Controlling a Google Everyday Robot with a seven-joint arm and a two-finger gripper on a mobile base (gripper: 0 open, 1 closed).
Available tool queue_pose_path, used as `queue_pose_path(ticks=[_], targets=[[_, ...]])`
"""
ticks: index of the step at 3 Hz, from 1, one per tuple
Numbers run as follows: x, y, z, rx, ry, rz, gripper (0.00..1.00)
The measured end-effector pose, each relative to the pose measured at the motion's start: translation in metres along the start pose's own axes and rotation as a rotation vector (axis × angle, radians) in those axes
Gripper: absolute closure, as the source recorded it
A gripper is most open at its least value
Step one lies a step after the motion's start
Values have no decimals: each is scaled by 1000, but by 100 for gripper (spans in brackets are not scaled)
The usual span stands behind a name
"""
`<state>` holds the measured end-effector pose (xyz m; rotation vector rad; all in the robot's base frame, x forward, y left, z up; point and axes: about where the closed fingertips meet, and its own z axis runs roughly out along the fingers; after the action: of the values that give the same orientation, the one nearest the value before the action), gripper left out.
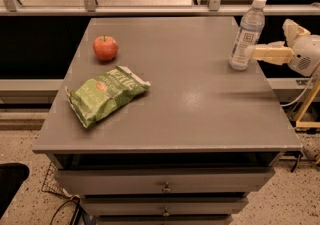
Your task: Move blue plastic bottle near green jalapeno chip bag
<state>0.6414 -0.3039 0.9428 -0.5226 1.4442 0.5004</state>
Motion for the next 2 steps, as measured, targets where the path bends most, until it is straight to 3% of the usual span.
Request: queue_pose_path(ticks=[2], targets=[[3, -3, 23, -20, 3, 41, 0]])
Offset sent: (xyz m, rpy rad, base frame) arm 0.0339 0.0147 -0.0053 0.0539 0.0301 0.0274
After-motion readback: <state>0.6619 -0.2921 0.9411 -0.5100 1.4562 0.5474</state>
